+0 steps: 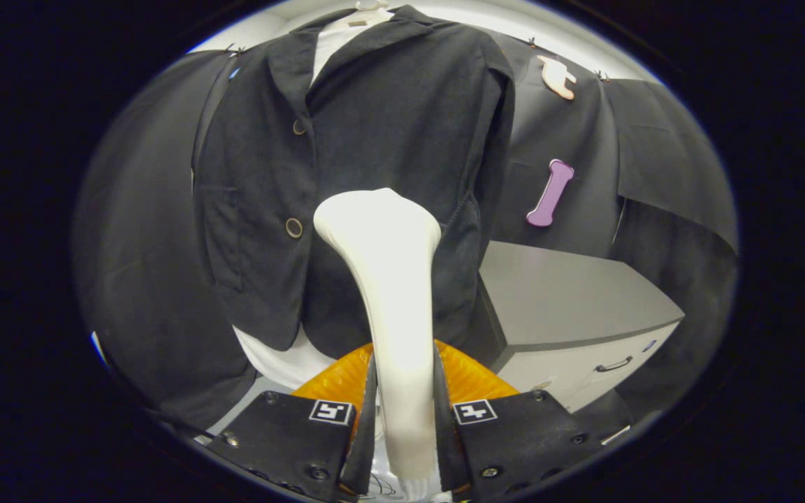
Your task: Iron the clothes twice with a garment steamer, once on the left side and once on the right side.
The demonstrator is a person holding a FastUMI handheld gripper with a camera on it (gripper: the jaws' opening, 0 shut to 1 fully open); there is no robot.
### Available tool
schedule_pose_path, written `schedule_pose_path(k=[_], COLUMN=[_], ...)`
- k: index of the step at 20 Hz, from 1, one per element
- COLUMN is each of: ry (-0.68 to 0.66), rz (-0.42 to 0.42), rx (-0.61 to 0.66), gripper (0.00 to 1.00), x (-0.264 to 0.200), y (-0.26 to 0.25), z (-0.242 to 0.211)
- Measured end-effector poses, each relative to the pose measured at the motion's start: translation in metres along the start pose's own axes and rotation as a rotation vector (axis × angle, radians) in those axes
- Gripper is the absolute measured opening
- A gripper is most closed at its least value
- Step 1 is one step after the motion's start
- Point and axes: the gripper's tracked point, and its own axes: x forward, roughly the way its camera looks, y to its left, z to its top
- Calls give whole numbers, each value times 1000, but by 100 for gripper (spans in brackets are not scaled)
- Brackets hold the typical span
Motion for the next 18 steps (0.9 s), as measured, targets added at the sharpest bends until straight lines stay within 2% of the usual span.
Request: schedule_pose_path(k=[18], ry=[183], rz=[29], rx=[11], gripper=[39], x=[20], y=[-5], z=[-95])
